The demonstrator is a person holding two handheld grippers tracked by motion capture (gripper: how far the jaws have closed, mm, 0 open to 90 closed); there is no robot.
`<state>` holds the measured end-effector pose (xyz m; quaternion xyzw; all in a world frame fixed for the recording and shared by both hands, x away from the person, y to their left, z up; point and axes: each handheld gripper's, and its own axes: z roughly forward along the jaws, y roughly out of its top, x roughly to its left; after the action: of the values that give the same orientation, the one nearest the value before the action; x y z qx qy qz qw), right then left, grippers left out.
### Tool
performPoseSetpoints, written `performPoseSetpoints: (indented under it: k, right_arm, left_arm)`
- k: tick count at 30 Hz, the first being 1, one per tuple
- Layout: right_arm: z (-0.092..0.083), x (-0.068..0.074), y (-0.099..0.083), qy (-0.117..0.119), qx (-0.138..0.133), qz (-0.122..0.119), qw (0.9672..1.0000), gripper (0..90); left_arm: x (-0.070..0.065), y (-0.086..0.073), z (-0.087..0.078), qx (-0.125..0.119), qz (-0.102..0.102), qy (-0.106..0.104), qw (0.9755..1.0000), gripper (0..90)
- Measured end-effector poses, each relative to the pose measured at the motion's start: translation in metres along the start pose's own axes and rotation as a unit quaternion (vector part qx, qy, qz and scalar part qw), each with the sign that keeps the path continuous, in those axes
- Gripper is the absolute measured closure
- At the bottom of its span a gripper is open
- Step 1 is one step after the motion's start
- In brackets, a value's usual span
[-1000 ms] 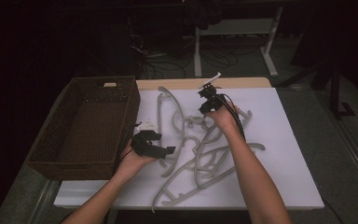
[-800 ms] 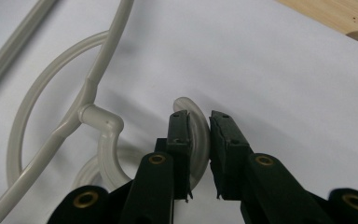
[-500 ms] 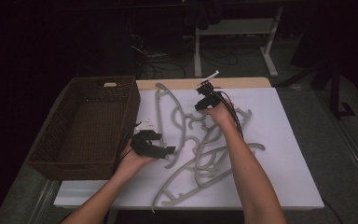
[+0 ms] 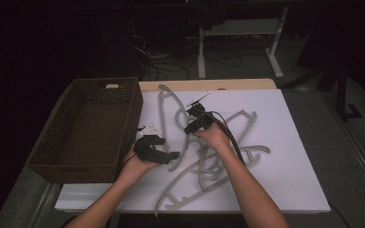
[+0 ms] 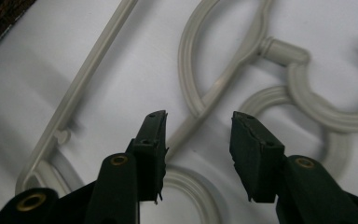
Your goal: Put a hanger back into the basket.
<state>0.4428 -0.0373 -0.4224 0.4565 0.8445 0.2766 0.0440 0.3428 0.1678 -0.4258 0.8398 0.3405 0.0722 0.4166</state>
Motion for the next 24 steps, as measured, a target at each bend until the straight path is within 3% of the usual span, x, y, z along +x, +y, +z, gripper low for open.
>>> performPoseSetpoints:
  k: [2,6,11,17,24]
  right_arm:
    - [0.008,0.002,-0.001,0.007,0.002,0.01,0.9999,54.7]
    - [0.021,0.007,0.001,-0.003,0.01,0.015,0.9998,53.9]
    - [0.028,0.017,0.003,-0.044,0.021,-0.004,0.9988,58.0]
    - [0.031,0.027,0.011,-0.086,0.045,0.008,0.9952,61.9]
    - [0.031,0.021,0.012,-0.088,0.039,0.036,0.9947,75.3]
  left_arm:
    - [0.0,0.0,0.0,0.0,-0.001,0.0,1.0,16.7]
    - [0.001,0.0,0.0,-0.001,-0.001,0.002,1.0,16.7]
    - [0.002,0.0,0.0,-0.001,-0.003,0.003,1.0,16.7]
    - [0.0,-0.001,0.001,0.002,0.0,0.004,1.0,16.7]
    - [0.001,-0.001,0.002,0.003,-0.001,0.003,1.0,16.7]
